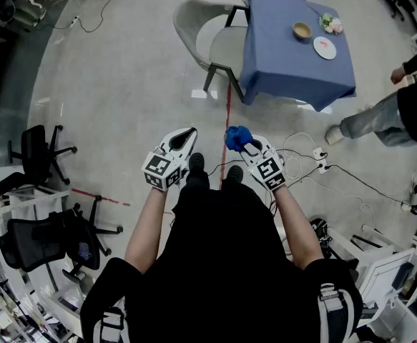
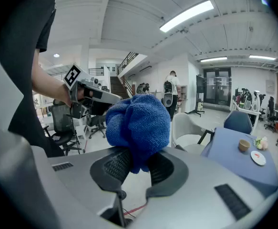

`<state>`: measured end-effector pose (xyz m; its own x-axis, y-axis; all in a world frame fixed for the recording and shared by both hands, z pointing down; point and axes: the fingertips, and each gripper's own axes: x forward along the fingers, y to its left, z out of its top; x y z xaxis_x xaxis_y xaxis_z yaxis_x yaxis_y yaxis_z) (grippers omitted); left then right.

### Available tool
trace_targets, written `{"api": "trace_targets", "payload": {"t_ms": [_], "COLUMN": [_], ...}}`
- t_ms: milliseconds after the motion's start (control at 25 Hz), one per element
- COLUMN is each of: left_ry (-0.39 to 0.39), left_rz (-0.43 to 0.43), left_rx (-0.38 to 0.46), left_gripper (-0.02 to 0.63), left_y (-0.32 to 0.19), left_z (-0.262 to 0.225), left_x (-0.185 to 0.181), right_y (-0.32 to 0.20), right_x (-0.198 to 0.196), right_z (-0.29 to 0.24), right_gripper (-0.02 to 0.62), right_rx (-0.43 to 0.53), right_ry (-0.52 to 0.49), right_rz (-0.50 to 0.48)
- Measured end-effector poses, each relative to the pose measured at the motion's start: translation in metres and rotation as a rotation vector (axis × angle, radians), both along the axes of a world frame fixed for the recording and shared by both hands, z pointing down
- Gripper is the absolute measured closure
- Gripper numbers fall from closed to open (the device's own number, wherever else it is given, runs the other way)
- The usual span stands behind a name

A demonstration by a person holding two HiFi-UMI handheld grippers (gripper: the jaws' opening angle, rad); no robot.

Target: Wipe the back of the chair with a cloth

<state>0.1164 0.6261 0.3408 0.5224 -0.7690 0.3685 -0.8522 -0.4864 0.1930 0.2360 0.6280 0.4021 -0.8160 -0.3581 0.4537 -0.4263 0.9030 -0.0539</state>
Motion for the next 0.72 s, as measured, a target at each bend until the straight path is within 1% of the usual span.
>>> {"api": "trace_targets", "payload": {"t_ms": [120,560,720], "left_ry": [0.015,-0.018,0.0], "left_rz": [-0.007,-0.014,-0.031], "left_rx": [0.007,0.024,0.021], "left_gripper": [0.575,0.575,0.575], "left_y": [-0.009,-0.017,-0.018], "left_z": [-0.003,-0.008,-0.005], "left_x": [0.002,0.005,-0.003], "right_y": [-0.006,-0.018,-0.021], "right_x": [0.002,0.005,-0.001], "right_z": [0.003,0.002,0.005], "right_gripper": [0.5,0.5,0.499], "right_rx": [-0.004,-0.002,-0.014], "right_ry": [0.002,-0.013,-0.008], "right_rz": [-0.003,-0.013,-0.015]}}
